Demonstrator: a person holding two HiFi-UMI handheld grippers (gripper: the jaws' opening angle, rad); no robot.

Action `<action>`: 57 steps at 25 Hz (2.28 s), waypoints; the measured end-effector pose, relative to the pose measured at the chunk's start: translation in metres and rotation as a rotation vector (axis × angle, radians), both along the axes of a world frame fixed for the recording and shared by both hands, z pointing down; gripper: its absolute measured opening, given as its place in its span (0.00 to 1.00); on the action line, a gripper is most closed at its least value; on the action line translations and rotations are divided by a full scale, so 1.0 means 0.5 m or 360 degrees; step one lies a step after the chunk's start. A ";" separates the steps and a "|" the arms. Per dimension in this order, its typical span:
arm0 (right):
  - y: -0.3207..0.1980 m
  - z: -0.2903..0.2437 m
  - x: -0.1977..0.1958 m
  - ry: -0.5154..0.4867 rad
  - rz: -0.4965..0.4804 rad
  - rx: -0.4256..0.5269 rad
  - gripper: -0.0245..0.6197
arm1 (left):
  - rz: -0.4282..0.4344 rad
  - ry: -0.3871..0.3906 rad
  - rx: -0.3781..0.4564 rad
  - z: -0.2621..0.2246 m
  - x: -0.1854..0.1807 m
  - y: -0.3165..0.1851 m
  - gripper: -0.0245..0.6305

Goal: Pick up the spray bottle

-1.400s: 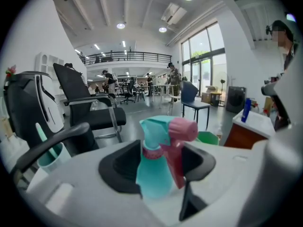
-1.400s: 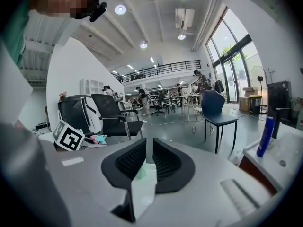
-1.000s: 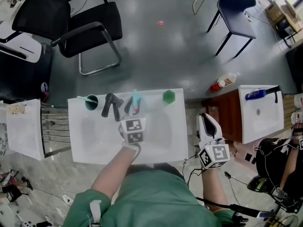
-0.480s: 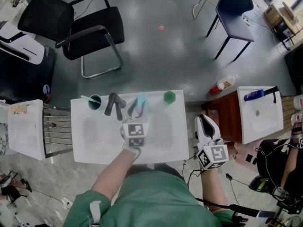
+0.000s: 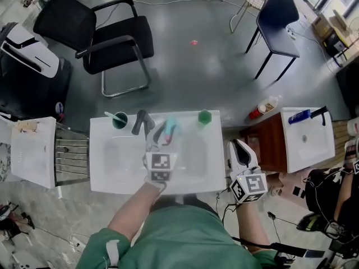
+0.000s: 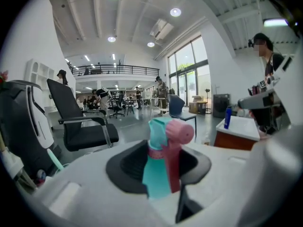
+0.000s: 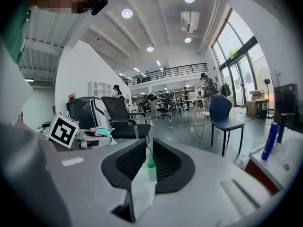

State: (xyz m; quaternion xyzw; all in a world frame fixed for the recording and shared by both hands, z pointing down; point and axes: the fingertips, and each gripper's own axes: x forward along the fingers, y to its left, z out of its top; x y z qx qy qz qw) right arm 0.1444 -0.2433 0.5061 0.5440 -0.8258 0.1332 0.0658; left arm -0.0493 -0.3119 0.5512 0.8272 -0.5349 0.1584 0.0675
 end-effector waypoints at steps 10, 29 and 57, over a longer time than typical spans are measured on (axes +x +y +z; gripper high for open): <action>0.045 -0.063 -0.049 0.0010 -0.0058 0.0108 0.11 | 0.0137 0.0102 0.0100 -0.122 -0.008 0.078 0.24; 0.080 -0.165 -0.093 0.0058 -0.0108 0.0284 0.11 | 0.0253 0.0223 0.0366 -0.324 -0.032 0.180 0.24; 0.045 -0.241 -0.079 0.0076 -0.0062 0.0428 0.11 | 0.0163 0.0258 0.0496 -0.407 -0.114 0.168 0.24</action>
